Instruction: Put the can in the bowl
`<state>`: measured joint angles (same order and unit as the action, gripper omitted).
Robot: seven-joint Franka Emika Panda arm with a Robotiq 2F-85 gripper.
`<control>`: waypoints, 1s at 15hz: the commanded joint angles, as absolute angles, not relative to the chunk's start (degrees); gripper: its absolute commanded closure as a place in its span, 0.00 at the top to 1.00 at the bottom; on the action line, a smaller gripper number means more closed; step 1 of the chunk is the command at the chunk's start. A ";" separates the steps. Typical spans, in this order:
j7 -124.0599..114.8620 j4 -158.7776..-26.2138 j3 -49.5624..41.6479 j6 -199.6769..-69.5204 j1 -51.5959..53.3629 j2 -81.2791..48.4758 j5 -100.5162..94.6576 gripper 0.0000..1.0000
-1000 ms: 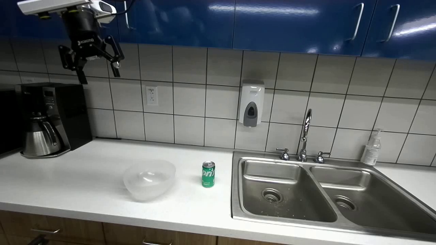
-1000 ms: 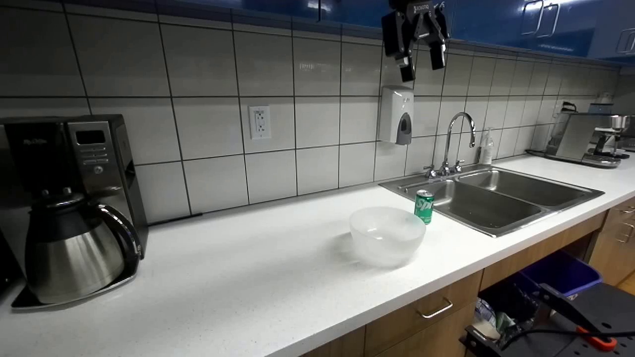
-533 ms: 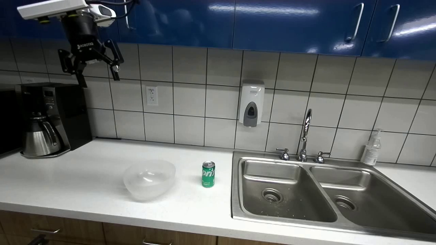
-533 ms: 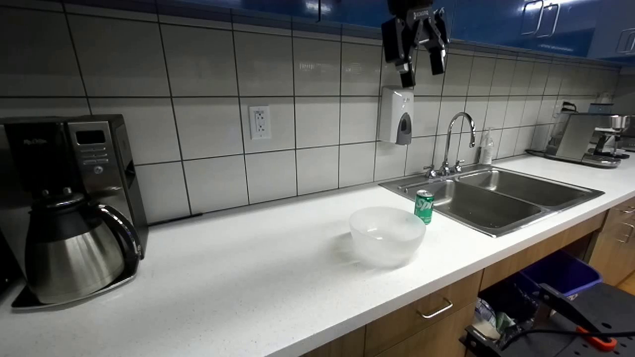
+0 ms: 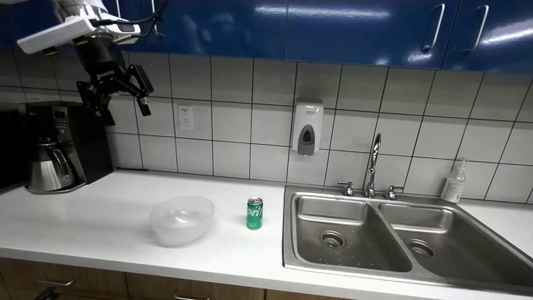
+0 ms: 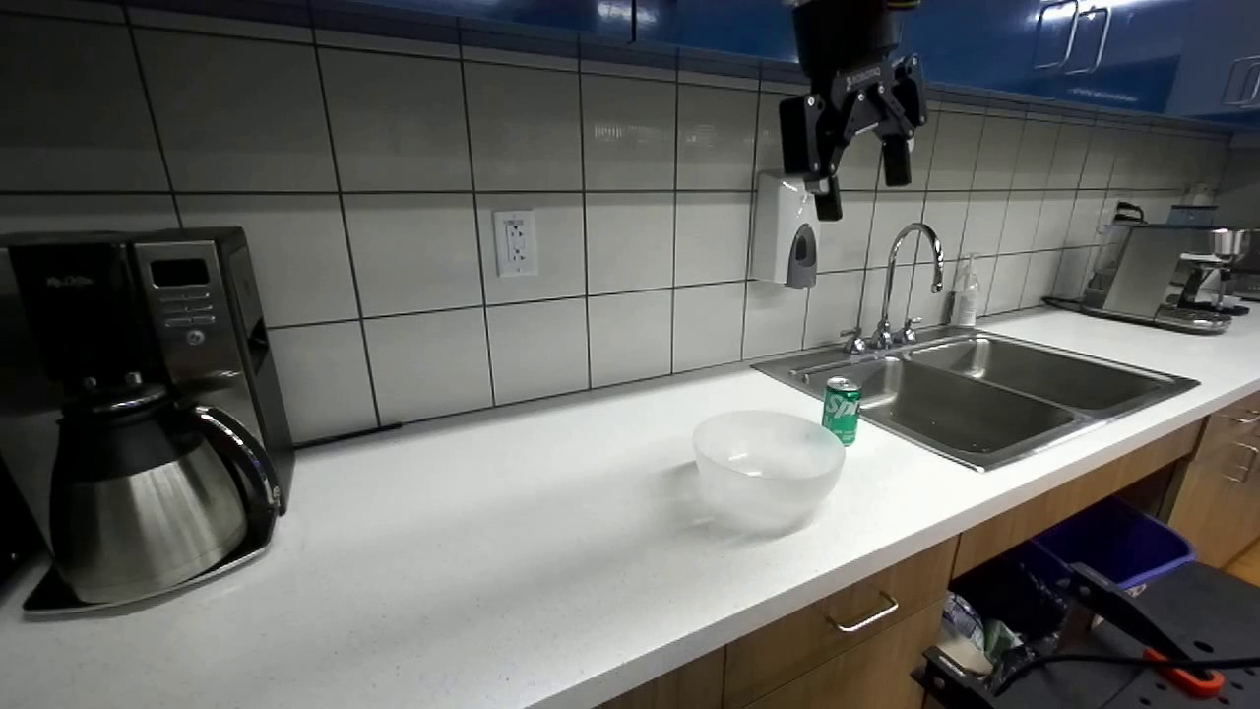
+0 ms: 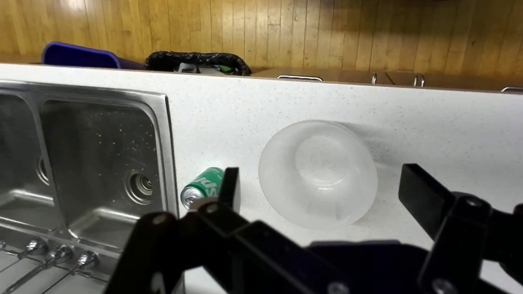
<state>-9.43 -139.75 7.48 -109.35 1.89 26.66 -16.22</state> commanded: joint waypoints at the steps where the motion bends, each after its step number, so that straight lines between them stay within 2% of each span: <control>1: -15.10 -146.24 6.67 -113.56 -0.62 32.86 -19.29 1.00; 8: -20.44 -152.01 1.38 -123.20 -8.64 34.98 -21.00 1.00; 15: -21.30 -152.51 -2.94 -139.33 -16.65 28.01 -19.49 1.00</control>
